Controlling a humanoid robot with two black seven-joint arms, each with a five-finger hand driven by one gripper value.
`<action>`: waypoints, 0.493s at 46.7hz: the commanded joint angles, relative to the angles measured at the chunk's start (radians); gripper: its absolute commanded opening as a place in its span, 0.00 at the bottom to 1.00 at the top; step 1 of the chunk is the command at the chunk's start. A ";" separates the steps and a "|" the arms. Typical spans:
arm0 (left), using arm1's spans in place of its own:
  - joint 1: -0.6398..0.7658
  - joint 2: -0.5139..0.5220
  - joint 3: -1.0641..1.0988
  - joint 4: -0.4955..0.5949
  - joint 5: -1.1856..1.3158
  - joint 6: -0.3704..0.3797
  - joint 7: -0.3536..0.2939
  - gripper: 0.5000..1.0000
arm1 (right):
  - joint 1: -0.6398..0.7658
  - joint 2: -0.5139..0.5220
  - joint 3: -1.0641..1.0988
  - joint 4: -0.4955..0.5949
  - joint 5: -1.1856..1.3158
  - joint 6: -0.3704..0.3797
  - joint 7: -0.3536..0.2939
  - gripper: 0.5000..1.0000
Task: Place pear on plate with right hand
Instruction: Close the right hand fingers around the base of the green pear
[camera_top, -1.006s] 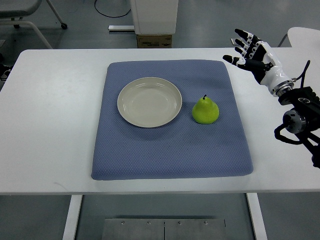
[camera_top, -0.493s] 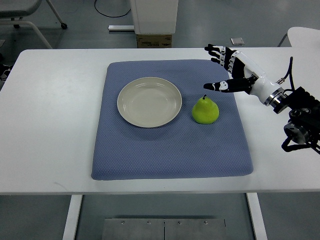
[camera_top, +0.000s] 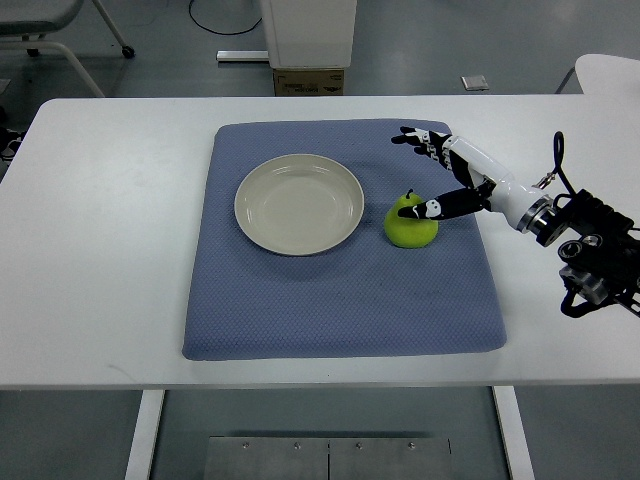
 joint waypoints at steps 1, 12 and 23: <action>0.000 0.000 0.000 0.000 0.000 0.000 0.000 1.00 | -0.001 0.009 -0.019 -0.005 -0.019 -0.014 0.000 1.00; 0.000 0.000 0.000 0.000 0.000 0.000 0.000 1.00 | -0.001 0.030 -0.072 -0.020 -0.050 -0.060 0.000 0.99; 0.000 0.000 -0.001 0.000 0.000 0.000 0.000 1.00 | -0.005 0.061 -0.109 -0.051 -0.051 -0.086 0.000 0.99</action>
